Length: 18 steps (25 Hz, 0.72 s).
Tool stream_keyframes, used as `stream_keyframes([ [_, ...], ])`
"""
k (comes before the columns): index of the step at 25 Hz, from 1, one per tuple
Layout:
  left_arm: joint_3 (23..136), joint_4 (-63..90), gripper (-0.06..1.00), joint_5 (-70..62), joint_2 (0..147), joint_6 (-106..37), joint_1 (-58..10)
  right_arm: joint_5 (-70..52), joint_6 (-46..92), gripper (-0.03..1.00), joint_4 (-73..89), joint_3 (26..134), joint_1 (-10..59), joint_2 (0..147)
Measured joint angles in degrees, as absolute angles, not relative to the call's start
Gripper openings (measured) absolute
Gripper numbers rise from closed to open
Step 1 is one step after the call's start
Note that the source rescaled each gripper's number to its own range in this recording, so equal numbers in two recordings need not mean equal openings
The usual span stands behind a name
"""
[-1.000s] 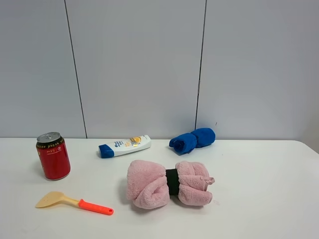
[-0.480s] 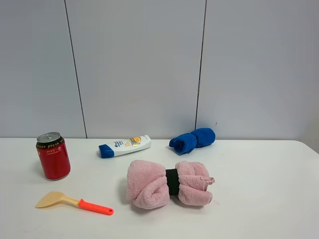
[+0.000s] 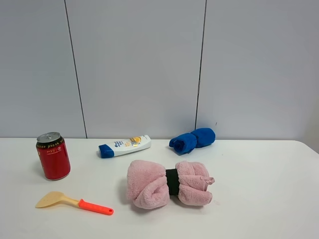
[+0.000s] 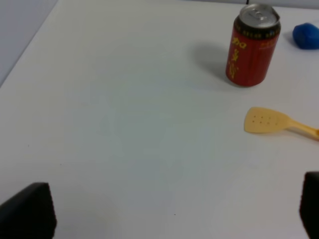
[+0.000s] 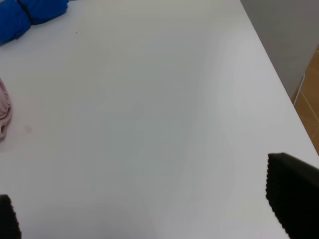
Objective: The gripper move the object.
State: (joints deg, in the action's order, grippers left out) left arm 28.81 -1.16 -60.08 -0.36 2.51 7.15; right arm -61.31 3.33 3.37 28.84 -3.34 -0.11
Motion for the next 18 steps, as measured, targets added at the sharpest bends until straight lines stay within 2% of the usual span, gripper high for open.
stream_keyframes([
  [18,28.8,-1.2,1.0,-60.1,-0.4,2.5,7.1,-61.3,3.3,1.0,3.4,28.8,-3.3,-0.1],
])
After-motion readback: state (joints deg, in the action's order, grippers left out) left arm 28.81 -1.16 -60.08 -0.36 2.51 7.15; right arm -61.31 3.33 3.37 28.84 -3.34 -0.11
